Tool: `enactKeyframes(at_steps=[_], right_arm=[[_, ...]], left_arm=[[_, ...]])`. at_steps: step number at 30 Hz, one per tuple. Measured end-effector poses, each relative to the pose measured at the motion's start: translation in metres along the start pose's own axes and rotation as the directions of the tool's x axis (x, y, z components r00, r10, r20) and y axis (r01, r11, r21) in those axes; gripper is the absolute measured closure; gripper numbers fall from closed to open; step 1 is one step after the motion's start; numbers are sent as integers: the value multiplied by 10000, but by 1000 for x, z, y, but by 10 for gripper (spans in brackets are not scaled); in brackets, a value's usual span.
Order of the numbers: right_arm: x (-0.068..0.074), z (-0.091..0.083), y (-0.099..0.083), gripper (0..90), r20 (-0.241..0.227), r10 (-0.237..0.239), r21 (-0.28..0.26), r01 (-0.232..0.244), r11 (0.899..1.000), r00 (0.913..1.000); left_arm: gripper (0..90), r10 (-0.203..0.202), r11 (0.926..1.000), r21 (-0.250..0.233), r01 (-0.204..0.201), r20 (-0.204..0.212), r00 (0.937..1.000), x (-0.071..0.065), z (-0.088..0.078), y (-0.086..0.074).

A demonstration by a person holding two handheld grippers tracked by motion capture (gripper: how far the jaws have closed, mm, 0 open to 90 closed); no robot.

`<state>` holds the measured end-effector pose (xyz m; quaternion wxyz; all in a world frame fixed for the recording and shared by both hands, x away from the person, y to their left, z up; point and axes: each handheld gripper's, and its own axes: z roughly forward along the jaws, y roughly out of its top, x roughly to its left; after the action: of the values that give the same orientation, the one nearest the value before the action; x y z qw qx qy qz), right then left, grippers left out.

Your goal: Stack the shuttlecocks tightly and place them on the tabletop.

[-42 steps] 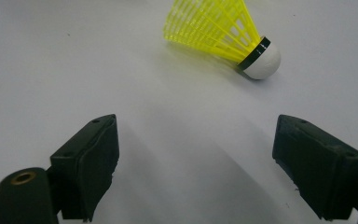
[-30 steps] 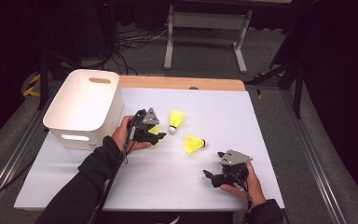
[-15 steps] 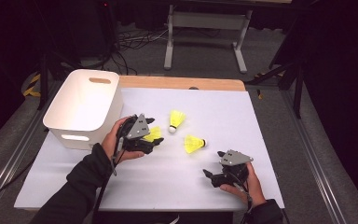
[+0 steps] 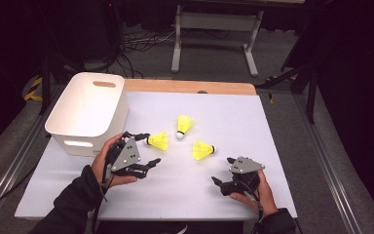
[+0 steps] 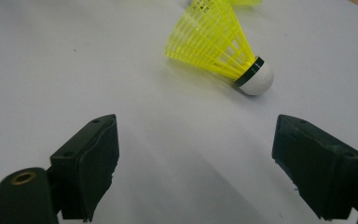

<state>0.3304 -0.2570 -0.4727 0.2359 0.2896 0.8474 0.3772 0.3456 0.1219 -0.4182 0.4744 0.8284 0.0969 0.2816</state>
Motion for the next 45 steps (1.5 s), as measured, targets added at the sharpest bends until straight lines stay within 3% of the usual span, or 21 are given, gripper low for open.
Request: enactKeyframes(at_steps=[5,13,15,20,24,29,33,37,41,45], right_arm=[[0,-2,1,156,3,-11,-143,11,9999,10000],[1,-6,2,151,67,-70,-400,72,9992,10000],[0,-7,3,150,64,-76,-428,79,9991,10000],[-3,-13,5,133,76,120,-790,-114,9968,9999],[-7,-20,12,129,227,320,-1015,-295,9944,9992],[-12,-27,32,139,-198,389,-1357,-413,9899,9990],[-19,-21,49,142,-412,365,-1471,-421,9882,9985],[-28,-10,72,149,-687,349,-1591,-455,9862,9970],[-35,5,99,174,-756,-36,-1294,-63,9916,9971],[-46,27,124,206,-1052,-185,-773,104,9970,9943]], left_arm=[[193,106,9998,-177,-108,-110,9999,-4,-16,-15],[188,-211,9994,-285,206,-174,9996,-9,-30,-37],[186,-471,9980,-434,465,-113,9988,-9,-32,-43],[170,-452,9988,-214,445,-335,9984,-12,-38,-55],[138,-631,9979,-175,628,-197,9978,-13,-44,-64],[109,-1108,9938,-159,1105,-208,9936,-11,-54,-77],[97,-1374,9904,-179,1367,-408,9897,-10,-63,-85],[74,-1469,9892,-82,1467,-299,9887,-9,-69,-92],[67,-1761,9844,-110,1758,-346,9838,-7,-73,-99],[67,-1746,9846,-101,1743,-414,9838,-6,-74,-101]])
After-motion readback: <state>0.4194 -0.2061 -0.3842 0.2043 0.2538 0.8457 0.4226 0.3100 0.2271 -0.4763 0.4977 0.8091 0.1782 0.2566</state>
